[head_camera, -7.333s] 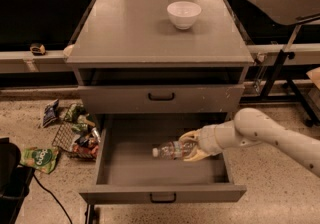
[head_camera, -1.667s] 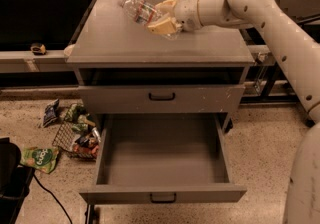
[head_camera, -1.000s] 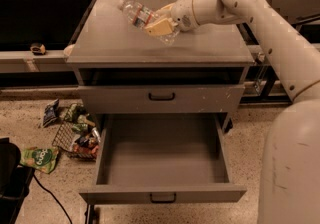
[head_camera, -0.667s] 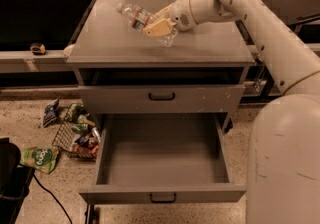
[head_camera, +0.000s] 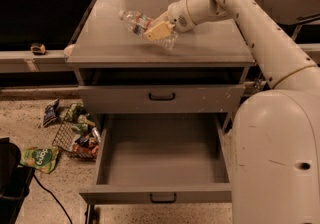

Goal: Pick water bottle from middle drawer and place on counter

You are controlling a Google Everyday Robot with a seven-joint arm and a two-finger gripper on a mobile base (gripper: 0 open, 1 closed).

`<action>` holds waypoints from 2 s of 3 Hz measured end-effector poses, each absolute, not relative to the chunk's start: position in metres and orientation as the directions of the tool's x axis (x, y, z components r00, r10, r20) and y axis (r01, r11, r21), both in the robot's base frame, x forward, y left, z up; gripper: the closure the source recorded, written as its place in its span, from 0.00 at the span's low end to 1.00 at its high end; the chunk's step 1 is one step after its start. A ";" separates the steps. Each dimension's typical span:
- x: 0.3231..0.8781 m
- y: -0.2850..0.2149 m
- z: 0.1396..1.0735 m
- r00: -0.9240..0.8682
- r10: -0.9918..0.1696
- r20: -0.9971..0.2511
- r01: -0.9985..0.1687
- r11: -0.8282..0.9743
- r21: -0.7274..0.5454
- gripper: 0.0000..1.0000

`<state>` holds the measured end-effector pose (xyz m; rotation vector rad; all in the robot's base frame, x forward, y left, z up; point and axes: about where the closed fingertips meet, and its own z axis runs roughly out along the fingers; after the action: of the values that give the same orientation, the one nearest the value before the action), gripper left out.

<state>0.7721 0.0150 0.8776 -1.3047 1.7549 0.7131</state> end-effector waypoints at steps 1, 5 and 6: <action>0.782 0.019 0.867 -0.141 -0.501 -0.854 -0.949 0.315 -0.029 1.00; 0.798 0.020 0.860 -0.153 -0.501 -0.852 -0.940 0.338 -0.031 0.13; 0.799 0.018 0.860 -0.154 -0.501 -0.852 -0.939 0.343 -0.032 0.00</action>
Offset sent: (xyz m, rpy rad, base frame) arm 0.0297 -0.0053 -0.0167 -0.0331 -0.0028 -0.0558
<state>0.7994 0.0183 0.8597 -1.2764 1.7914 0.6754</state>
